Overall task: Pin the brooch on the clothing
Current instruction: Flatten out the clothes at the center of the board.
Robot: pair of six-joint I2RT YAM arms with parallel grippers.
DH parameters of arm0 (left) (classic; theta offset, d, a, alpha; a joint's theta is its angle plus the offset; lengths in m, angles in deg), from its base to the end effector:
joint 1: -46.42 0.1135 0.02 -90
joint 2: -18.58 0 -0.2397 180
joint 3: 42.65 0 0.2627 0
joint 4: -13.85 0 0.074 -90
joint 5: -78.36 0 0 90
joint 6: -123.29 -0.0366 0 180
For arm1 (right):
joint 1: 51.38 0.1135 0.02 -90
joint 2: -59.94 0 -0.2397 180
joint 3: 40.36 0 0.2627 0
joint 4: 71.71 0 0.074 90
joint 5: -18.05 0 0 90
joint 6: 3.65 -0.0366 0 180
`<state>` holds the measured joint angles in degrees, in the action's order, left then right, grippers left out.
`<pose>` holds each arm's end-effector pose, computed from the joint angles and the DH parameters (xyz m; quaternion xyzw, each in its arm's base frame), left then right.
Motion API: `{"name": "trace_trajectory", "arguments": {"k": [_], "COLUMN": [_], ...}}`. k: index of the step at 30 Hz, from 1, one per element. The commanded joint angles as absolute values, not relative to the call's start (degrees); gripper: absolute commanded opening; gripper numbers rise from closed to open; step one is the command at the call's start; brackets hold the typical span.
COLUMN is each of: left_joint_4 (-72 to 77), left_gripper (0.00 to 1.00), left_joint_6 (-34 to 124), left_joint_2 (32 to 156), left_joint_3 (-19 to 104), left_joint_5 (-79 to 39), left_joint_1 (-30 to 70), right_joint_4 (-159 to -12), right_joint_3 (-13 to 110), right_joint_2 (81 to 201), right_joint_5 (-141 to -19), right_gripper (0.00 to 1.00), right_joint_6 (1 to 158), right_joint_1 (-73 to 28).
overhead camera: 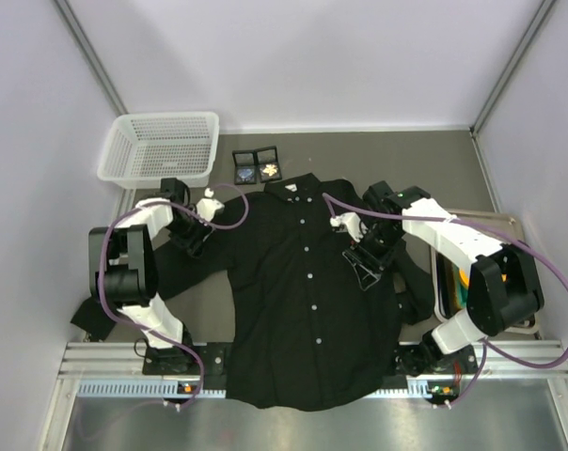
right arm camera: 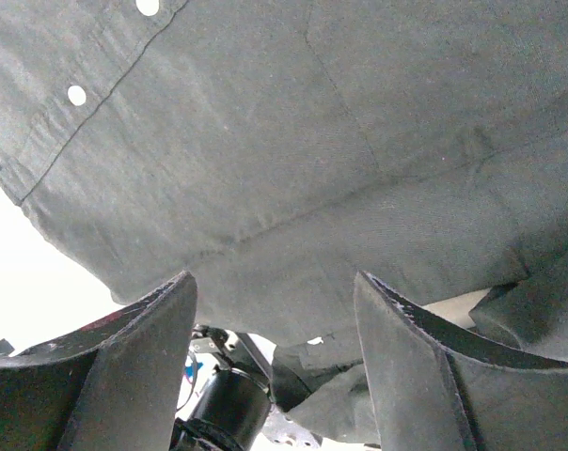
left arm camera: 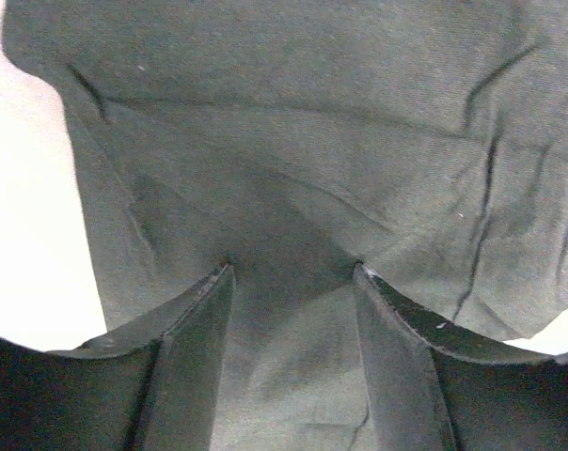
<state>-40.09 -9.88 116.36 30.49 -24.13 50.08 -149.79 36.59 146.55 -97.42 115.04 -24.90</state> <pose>0.3128 0.0121 0.1339 0.3445 0.9273 -0.0600 0.1338 0.2338 0.1340 0.2017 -0.4554 0.8623 0.2200 0.0235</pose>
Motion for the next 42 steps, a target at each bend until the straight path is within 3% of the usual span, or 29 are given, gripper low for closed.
{"name": "trace_trajectory", "arguments": {"k": [1,2,4,5,7,9,19,21,23,27,28,32,37,38,41,42], "left_joint_4": [-33.55,-33.28,-32.67,-32.49,-31.79,-31.26,-29.32,-30.46,-33.18,-37.92,-39.42,-46.62,-40.89,-37.45,-28.38,-26.79], "left_gripper": [0.52,0.37,0.25,0.14,0.05,0.00,0.00,0.10,0.30,0.53,0.66,0.70,0.70,0.70,0.72,0.72], "left_joint_6": [-10.65,-10.56,-10.48,-10.39,-10.21,-10.56,-14.96,-14.87,-15.92,-21.72,-24.60,-28.31,-12.22,-8.23,-0.64,-0.02], "left_joint_2": [118.41,119.12,121.57,122.29,124.04,125.62,131.87,132.31,130.22,116.54,114.23,102.54,85.67,83.90,82.99,84.40], "left_joint_3": [28.91,29.00,29.52,29.79,31.19,33.03,41.56,44.01,44.29,40.08,39.55,36.65,28.13,26.90,23.74,23.55], "left_joint_5": [-20.00,-18.60,-16.84,-15.78,-14.72,-12.97,-5.93,-6.63,-13.90,-30.94,-34.55,-47.48,-44.00,-41.46,-29.69,-23.66], "left_joint_1": [49.76,49.68,50.02,50.55,52.13,53.71,58.46,58.81,58.99,58.47,58.38,52.86,19.24,13.00,-17.97,-22.79], "right_joint_4": [-148.37,-148.37,-148.46,-148.46,-148.46,-148.37,-148.63,-149.33,-150.65,-154.87,-155.31,-155.93,-155.93,-155.84,-155.84,-155.84], "right_joint_3": [36.74,36.74,36.65,36.65,36.47,36.30,36.30,36.21,36.21,34.72,34.71,34.80,38.49,39.19,40.86,41.30], "right_joint_2": [146.78,146.78,146.52,146.60,146.42,146.51,146.08,145.11,144.14,139.23,137.83,137.54,141.41,142.37,142.82,142.56], "right_joint_5": [-98.84,-98.84,-98.67,-98.58,-98.49,-98.32,-98.32,-97.97,-97.87,-100.07,-99.29,-97.35,-101.12,-101.74,-101.39,-101.30], "right_gripper": [0.66,0.67,0.66,0.67,0.66,0.67,0.70,0.70,0.72,0.75,0.75,0.75,0.74,0.74,0.73,0.73], "right_joint_6": [114.30,114.21,114.21,114.21,114.21,114.21,114.91,115.61,116.58,120.70,120.80,121.15,119.05,118.61,117.11,116.94], "right_joint_1": [-24.40,-24.40,-24.40,-24.40,-24.40,-24.31,-23.96,-23.96,-24.04,-25.89,-26.24,-29.13,-34.24,-34.50,-35.29,-35.47]}}
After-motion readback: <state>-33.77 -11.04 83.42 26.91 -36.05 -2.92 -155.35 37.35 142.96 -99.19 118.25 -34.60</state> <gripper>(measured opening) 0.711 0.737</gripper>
